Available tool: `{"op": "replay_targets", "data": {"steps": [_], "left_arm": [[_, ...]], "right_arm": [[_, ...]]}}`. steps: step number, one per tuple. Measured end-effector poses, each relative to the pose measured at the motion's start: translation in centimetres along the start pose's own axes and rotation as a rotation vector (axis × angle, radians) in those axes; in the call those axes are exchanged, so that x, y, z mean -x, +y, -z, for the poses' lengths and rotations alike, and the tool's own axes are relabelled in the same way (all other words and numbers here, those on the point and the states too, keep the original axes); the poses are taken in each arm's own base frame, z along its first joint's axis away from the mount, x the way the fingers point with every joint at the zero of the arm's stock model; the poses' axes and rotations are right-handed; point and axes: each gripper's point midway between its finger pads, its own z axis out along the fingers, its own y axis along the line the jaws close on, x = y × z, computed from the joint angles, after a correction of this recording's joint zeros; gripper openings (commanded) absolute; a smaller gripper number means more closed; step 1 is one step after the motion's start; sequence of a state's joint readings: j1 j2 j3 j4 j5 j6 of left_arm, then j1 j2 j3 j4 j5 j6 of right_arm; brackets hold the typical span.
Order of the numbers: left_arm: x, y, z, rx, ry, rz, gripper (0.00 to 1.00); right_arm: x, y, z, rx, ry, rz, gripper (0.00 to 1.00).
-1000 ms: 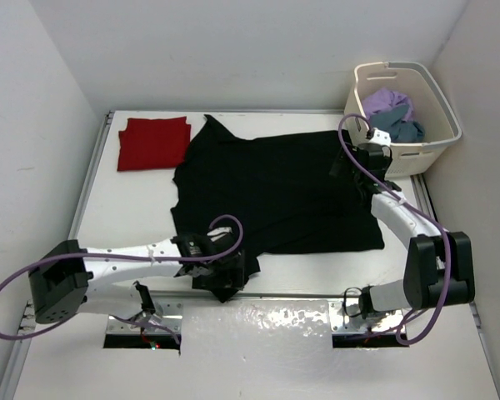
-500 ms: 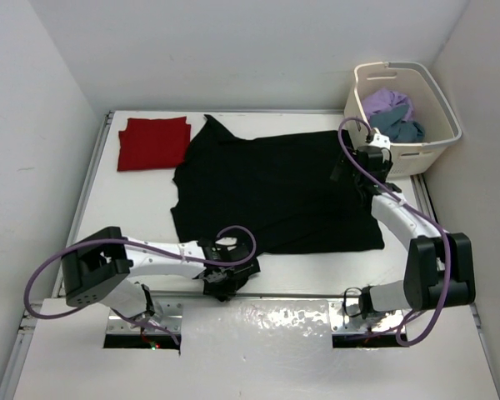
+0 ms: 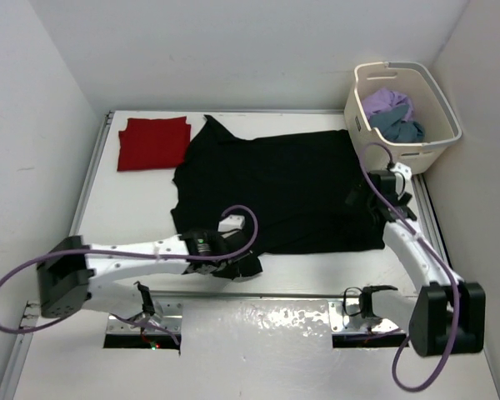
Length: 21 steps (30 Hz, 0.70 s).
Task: Fold and stack the t-shirts
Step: Grap the side of the flattened tshirt closest away from the robot with both arms
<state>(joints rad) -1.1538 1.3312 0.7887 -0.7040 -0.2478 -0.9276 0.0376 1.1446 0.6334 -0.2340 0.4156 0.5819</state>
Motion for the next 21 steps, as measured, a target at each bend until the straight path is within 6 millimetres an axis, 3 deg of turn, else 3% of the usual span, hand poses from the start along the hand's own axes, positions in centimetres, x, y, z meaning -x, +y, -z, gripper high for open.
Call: {"op": "replay_targets", "data": {"steps": [5, 7, 11, 15, 21], "left_arm": [[4.6, -0.8, 2.0, -0.166, -0.183, 0.017, 0.0], [6.3, -0.1, 1.9, -0.19, -0.247, 0.029, 0.0], [8.2, 1.4, 1.1, -0.172, -0.281, 0.037, 0.0], [8.7, 2.0, 0.0, -0.152, -0.261, 0.016, 0.0], [8.2, 1.5, -0.7, -0.169, -0.228, -0.023, 0.0]], "right_arm": [[-4.5, -3.6, 1.5, -0.06, 0.055, -0.033, 0.99], [-6.2, -4.7, 2.0, -0.092, 0.099, -0.013, 0.99], [-7.5, -5.7, 2.5, -0.121, 0.135, -0.009, 0.99], [-8.7, -7.3, 3.1, -0.19, 0.175, 0.025, 0.93], [-10.1, -7.8, 2.9, -0.194, 0.185, 0.026, 0.83]]}}
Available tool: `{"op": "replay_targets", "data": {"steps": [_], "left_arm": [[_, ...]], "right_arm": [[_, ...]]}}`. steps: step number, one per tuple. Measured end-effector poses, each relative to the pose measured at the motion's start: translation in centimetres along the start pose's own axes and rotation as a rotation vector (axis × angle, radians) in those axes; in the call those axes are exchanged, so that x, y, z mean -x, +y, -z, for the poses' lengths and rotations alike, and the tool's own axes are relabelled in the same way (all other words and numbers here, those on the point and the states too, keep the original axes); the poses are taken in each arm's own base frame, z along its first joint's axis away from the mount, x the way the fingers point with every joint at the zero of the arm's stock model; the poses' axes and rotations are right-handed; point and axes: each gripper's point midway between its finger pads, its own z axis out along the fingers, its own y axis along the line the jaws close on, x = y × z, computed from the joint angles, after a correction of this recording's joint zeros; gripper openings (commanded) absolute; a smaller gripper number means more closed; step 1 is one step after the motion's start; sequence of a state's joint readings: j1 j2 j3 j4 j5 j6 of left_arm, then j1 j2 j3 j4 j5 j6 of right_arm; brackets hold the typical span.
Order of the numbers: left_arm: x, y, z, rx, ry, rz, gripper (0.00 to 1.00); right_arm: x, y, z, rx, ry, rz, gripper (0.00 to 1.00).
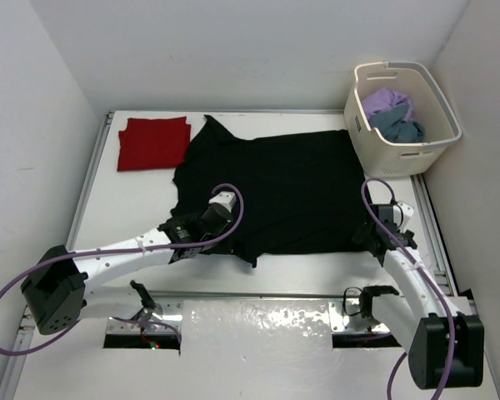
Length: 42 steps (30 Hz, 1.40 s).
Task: Fold and stack the t-shirts
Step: Grap the side of the flattened tshirt closest away from the robot with both arms
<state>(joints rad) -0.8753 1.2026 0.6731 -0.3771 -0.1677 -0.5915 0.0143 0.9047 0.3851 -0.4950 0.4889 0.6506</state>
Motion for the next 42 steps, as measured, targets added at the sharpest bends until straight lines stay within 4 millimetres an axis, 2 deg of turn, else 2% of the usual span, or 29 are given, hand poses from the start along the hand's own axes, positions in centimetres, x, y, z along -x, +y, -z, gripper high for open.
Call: {"op": "replay_targets", "data": {"steps": [6, 11, 17, 20, 23, 30, 36, 37, 39, 40, 42], "left_arm": [[0.2, 0.1, 0.0, 0.0, -0.008, -0.029, 0.0], [0.8, 0.1, 0.1, 0.0, -0.021, -0.035, 0.0], [1.5, 0.0, 0.7, -0.015, -0.05, -0.044, 0.0], [1.8, 0.0, 0.8, -0.014, -0.058, -0.044, 0.0], [2.1, 0.2, 0.8, -0.01, -0.063, -0.044, 0.0], [3.0, 0.1, 0.9, -0.016, -0.081, -0.05, 0.0], [3.2, 0.4, 0.9, -0.013, -0.083, -0.045, 0.0], [3.3, 0.5, 0.9, -0.013, -0.084, -0.044, 0.0], [3.4, 0.6, 0.8, -0.014, -0.085, -0.046, 0.0], [3.5, 0.6, 0.8, -0.015, -0.087, -0.045, 0.0], [3.8, 0.6, 0.8, -0.02, -0.095, -0.039, 0.0]], "right_arm": [[-1.4, -0.2, -1.3, -0.021, 0.03, -0.012, 0.75], [-2.6, -0.9, -2.5, -0.039, 0.05, -0.058, 0.73], [-1.9, 0.1, -3.4, -0.002, -0.004, -0.132, 0.72], [-1.8, 0.5, -3.5, 0.022, -0.017, -0.145, 0.64], [-1.8, 0.7, -3.2, 0.043, -0.013, -0.148, 0.69], [-1.0, 0.6, -2.1, 0.065, -0.049, -0.153, 0.69], [-2.2, 0.2, -3.1, 0.02, 0.012, -0.113, 0.68], [-1.6, 0.6, -3.4, 0.026, -0.01, -0.126, 0.62], [-1.7, 0.8, -3.8, 0.024, -0.008, -0.134, 0.55], [-1.5, 0.9, -4.0, 0.026, -0.013, -0.142, 0.42], [-0.9, 1.3, -4.3, 0.036, -0.037, -0.16, 0.34]]}}
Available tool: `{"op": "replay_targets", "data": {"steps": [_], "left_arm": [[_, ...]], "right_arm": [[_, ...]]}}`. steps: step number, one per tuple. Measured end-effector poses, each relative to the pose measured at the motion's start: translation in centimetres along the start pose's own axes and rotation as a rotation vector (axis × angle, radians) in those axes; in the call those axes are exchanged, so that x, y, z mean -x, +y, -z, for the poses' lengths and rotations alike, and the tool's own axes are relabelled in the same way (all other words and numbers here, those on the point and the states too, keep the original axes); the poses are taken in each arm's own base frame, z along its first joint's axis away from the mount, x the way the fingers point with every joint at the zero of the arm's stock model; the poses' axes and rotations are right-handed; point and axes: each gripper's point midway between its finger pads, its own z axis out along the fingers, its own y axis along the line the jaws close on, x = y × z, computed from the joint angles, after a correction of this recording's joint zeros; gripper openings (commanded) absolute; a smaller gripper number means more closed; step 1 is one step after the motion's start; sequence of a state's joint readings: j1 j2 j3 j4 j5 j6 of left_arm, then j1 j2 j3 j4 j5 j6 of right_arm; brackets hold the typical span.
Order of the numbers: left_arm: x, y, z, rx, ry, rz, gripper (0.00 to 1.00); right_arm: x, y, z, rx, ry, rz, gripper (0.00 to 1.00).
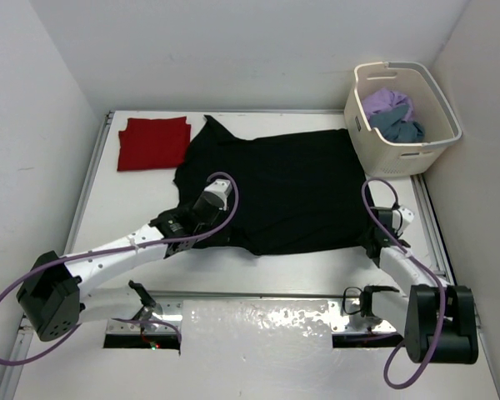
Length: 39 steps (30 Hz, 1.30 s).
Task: Fold and stack the t-shirts
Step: Grap the side of the flattened tshirt closest away from the robot with both arms, then fold the flattened tshirt in 1/3 of the way
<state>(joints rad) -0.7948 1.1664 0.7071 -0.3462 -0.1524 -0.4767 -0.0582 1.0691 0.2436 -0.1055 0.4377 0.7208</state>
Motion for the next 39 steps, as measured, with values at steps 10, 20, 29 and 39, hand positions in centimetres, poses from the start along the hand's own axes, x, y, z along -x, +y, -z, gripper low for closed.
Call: {"op": "replay_targets", "data": {"steps": [10, 20, 29, 39], "left_arm": [[1.1, 0.7, -0.1, 0.009, -0.029, 0.029, 0.0], [2.8, 0.9, -0.2, 0.004, -0.091, 0.04, 0.0], [9.5, 4.6, -1.4, 0.057, -0.239, 0.136, 0.0], [16.0, 6.7, -4.3, 0.078, -0.314, 0.11, 0.0]], "right_arm": [[-1.4, -0.6, 1.4, 0.056, 0.008, -0.006, 0.0], [-2.1, 0.7, 1.9, 0.151, 0.054, 0.08, 0.0], [3.0, 4.9, 1.9, 0.253, -0.033, 0.078, 0.0], [10.1, 10.4, 1.0, 0.346, -0.158, 0.073, 0.0]]}}
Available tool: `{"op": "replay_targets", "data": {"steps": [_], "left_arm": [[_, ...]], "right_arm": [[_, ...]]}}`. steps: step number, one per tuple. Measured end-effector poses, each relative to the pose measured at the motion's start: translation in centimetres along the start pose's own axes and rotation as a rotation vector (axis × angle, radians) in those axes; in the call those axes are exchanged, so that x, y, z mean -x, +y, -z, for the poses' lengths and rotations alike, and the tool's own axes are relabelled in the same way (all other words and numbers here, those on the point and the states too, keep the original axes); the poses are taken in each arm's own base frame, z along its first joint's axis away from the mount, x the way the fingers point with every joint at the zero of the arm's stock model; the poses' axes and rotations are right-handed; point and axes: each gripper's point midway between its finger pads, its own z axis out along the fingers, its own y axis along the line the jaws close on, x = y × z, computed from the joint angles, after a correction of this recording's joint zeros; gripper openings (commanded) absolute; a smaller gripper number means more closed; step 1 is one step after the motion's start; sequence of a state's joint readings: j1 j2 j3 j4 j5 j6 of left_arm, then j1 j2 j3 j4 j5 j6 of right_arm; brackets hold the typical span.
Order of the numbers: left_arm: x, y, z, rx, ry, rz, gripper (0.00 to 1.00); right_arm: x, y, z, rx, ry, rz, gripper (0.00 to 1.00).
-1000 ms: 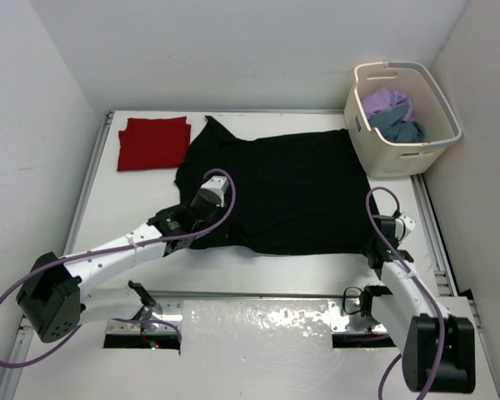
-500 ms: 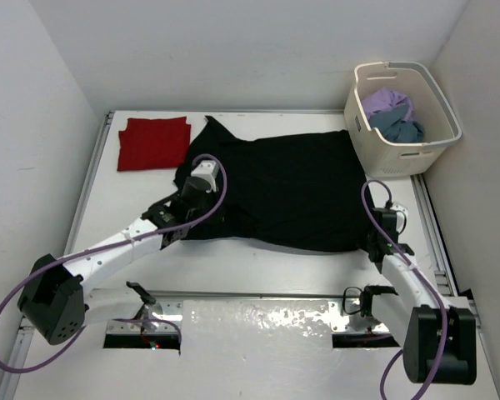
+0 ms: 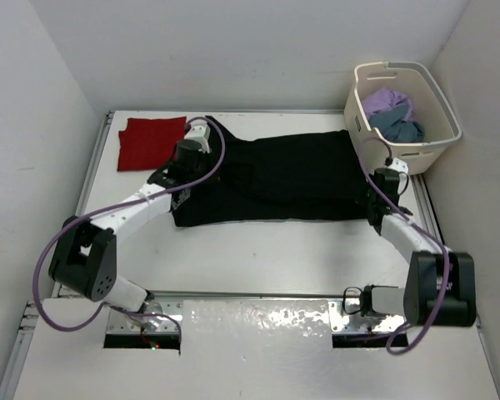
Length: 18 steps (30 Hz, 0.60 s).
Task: Fold and stack the t-shirts
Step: Fold the flattened tshirt in 1/3 of the way
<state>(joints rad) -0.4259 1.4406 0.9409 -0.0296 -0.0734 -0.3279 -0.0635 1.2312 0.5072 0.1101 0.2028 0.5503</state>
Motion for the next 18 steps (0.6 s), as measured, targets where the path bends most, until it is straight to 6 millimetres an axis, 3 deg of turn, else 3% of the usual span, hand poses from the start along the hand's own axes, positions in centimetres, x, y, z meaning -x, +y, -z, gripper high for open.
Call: {"op": "replay_targets", "data": {"steps": [9, 13, 15, 18], "left_arm": [[0.7, 2.8, -5.1, 0.051, 0.053, 0.008, 0.0], [0.8, 3.9, -6.8, 0.078, 0.077, 0.021, 0.0], [0.9, 4.3, -7.5, 0.093, 0.083, 0.022, 0.0], [0.9, 5.0, -8.4, 0.121, 0.103, 0.026, 0.51]], "right_arm": [[4.1, 3.6, -5.4, 0.052, 0.005, 0.059, 0.0], [4.8, 4.0, -6.9, 0.04, 0.011, 0.076, 0.0], [4.8, 3.9, -7.8, 0.027, 0.021, 0.085, 0.07], [4.4, 4.1, -9.4, 0.019, 0.049, 0.103, 0.43]]}}
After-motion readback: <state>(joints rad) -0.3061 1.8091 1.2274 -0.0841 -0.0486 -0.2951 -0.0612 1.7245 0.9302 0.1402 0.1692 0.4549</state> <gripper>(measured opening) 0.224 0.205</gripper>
